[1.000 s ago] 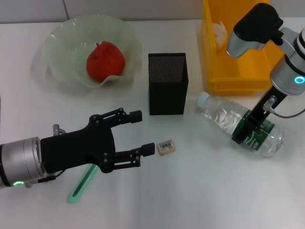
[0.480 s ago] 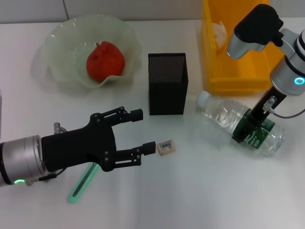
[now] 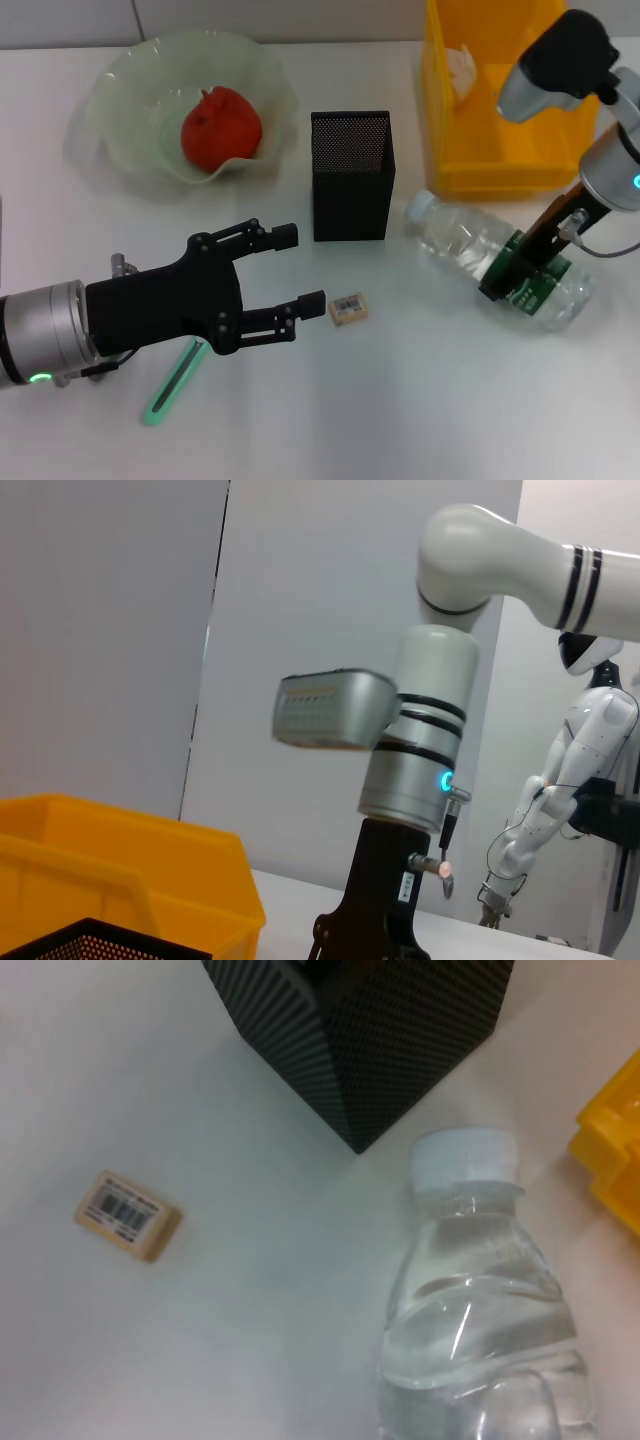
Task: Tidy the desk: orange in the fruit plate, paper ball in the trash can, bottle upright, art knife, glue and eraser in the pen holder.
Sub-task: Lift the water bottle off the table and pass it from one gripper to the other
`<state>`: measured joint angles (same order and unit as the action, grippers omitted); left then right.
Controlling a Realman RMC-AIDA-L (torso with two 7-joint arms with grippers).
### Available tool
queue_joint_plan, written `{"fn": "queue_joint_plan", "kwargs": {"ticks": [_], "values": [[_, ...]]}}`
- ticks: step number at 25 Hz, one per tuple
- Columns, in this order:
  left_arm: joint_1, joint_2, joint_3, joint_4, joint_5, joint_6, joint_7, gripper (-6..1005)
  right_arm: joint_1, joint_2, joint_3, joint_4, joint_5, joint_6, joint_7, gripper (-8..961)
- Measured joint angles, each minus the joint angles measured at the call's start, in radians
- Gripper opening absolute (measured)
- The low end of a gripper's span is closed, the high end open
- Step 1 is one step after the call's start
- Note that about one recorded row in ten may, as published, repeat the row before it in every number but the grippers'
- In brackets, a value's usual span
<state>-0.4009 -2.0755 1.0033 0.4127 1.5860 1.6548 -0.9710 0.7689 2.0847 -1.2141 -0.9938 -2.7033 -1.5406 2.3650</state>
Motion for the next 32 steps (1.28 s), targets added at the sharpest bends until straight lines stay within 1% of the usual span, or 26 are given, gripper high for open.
{"fn": "queue_joint_plan", "kwargs": {"ticks": [3, 4, 5, 6, 7, 8, 9, 10, 13, 14, 15, 18, 19, 20, 21, 23, 24, 25, 26, 28, 29, 30, 32], "values": [[0.0, 0.0, 0.0, 0.0, 0.0, 0.0, 0.0, 811, -0.072, -0.001, -0.007, -0.092, 0.057, -0.016, -0.015, 771], [0.0, 0.0, 0.0, 0.0, 0.0, 0.0, 0.0, 811, -0.123, -0.001, -0.016, -0.159, 0.089, -0.031, -0.022, 771], [0.0, 0.0, 0.0, 0.0, 0.0, 0.0, 0.0, 811, -0.148, -0.002, -0.02, -0.191, 0.106, -0.037, -0.026, 771], [0.0, 0.0, 0.0, 0.0, 0.0, 0.0, 0.0, 811, -0.148, -0.002, -0.02, -0.191, 0.106, -0.037, -0.026, 770], [-0.001, 0.0, 0.0, 0.0, -0.001, 0.0, 0.0, 811, -0.178, -0.002, -0.025, -0.226, 0.124, -0.041, -0.03, 769], [-0.001, 0.0, 0.0, 0.0, -0.002, 0.0, 0.0, 811, -0.247, -0.002, -0.033, -0.309, 0.184, -0.05, -0.052, 768], [-0.002, 0.0, 0.0, 0.0, -0.004, 0.001, 0.0, 811, -0.278, -0.002, -0.036, -0.348, 0.213, -0.052, -0.064, 768], [-0.003, 0.0, 0.0, 0.0, -0.008, 0.001, 0.0, 811, -0.278, -0.002, -0.036, -0.348, 0.213, -0.052, -0.064, 767], [-0.003, 0.0, 0.002, 0.0, -0.028, 0.004, 0.0, 811, -0.387, -0.001, -0.033, -0.465, 0.316, -0.05, -0.108, 765], [-0.003, 0.0, 0.003, -0.001, -0.038, 0.005, 0.0, 811, -0.442, 0.0, -0.022, -0.501, 0.38, -0.043, -0.153, 765], [-0.003, 0.0, 0.003, -0.001, -0.038, 0.005, 0.0, 811, -0.442, 0.0, -0.022, -0.501, 0.38, -0.043, -0.153, 765], [-0.002, 0.0, 0.003, -0.006, -0.077, 0.008, 0.0, 811, -0.511, 0.001, 0.007, -0.51, 0.502, -0.034, -0.249, 765], [-0.003, 0.0, 0.004, -0.008, -0.095, 0.008, -0.002, 811, -0.544, 0.002, 0.032, -0.502, 0.562, -0.03, -0.305, 765], [-0.003, 0.0, 0.004, -0.008, -0.095, 0.008, -0.002, 811, -0.544, 0.002, 0.032, -0.502, 0.562, -0.03, -0.305, 765], [-0.004, 0.0, 0.006, -0.009, -0.105, 0.008, -0.006, 811, -0.567, 0.002, 0.054, -0.492, 0.612, -0.028, -0.356, 765], [-0.006, 0.0, 0.008, -0.01, -0.111, 0.009, -0.011, 811, -0.578, 0.003, 0.063, -0.486, 0.634, -0.028, -0.378, 765], [-0.006, 0.0, 0.008, -0.01, -0.111, 0.009, -0.011, 811, -0.601, 0.003, 0.079, -0.474, 0.692, -0.026, -0.436, 765], [-0.009, 0.0, 0.008, -0.01, -0.113, 0.011, -0.015, 811, -0.601, 0.003, 0.079, -0.474, 0.692, -0.026, -0.436, 765], [-0.009, 0.0, 0.008, -0.01, -0.113, 0.011, -0.015, 811, -0.624, 0.003, 0.092, -0.457, 0.757, -0.019, -0.508, 765], [-0.022, -0.001, 0.008, -0.01, -0.118, 0.018, -0.041, 811, -0.633, 0.004, 0.095, -0.447, 0.786, -0.017, -0.545, 765], [-0.033, -0.002, 0.008, -0.012, -0.122, 0.02, -0.068, 811, -0.649, 0.004, 0.098, -0.404, 0.853, -0.009, -0.642, 765], [-0.033, -0.002, 0.008, -0.012, -0.122, 0.02, -0.068, 811, -0.649, 0.004, 0.098, -0.404, 0.853, -0.009, -0.642, 765], [-0.033, -0.002, 0.008, -0.012, -0.122, 0.02, -0.068, 810, -0.658, 0.005, 0.099, -0.343, 0.927, -0.005, -0.754, 765]]}}
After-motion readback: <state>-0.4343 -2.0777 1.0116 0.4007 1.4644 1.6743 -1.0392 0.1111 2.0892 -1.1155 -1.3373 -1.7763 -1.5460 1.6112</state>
